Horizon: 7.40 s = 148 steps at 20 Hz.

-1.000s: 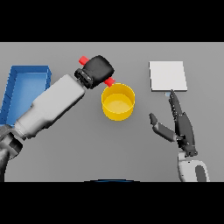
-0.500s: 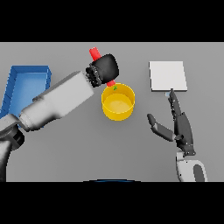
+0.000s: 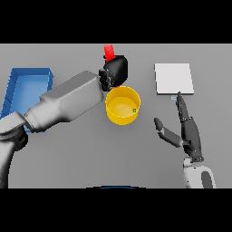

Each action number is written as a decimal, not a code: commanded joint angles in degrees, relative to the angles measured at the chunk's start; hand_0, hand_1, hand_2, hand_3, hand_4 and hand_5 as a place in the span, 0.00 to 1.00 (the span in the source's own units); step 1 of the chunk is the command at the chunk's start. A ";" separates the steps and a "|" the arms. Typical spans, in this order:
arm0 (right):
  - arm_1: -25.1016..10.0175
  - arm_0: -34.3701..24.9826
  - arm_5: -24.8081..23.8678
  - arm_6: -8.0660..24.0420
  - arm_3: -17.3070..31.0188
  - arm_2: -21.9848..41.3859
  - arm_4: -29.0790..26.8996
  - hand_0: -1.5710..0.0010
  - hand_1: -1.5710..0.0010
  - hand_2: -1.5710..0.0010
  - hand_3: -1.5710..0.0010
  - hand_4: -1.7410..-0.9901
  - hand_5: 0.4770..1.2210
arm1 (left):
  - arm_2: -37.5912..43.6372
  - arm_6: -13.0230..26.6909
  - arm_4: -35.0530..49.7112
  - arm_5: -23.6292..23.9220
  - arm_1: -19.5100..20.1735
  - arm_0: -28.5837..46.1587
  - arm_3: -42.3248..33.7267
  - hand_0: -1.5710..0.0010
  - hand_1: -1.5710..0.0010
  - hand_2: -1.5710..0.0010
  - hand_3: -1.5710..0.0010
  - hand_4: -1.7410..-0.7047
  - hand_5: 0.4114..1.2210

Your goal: Pick up the red beaker and tilt it to pour out 1 green nut into yellow bowl. Pick up the yellow bowl and place it on the metallic measuring scale.

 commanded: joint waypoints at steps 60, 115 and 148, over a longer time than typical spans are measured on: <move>-3.01 -4.18 0.30 2.12 3.14 1.60 4.28 1.00 1.00 1.00 1.00 0.81 0.21 | 61.48 37.81 67.12 11.87 18.92 44.23 -19.63 0.96 0.96 0.96 0.96 0.93 0.27; -17.98 -48.44 31.65 -6.83 33.34 32.11 35.33 0.03 0.03 0.10 0.25 0.02 0.98 | 62.60 34.90 69.40 10.40 18.54 45.60 -21.31 1.00 1.00 1.00 1.00 0.93 0.36; -27.04 -55.56 17.65 -6.08 55.80 16.83 37.34 0.00 0.00 0.09 0.18 0.00 1.00 | 63.41 41.34 71.53 11.10 18.08 46.25 -25.66 1.00 1.00 1.00 1.00 0.85 0.48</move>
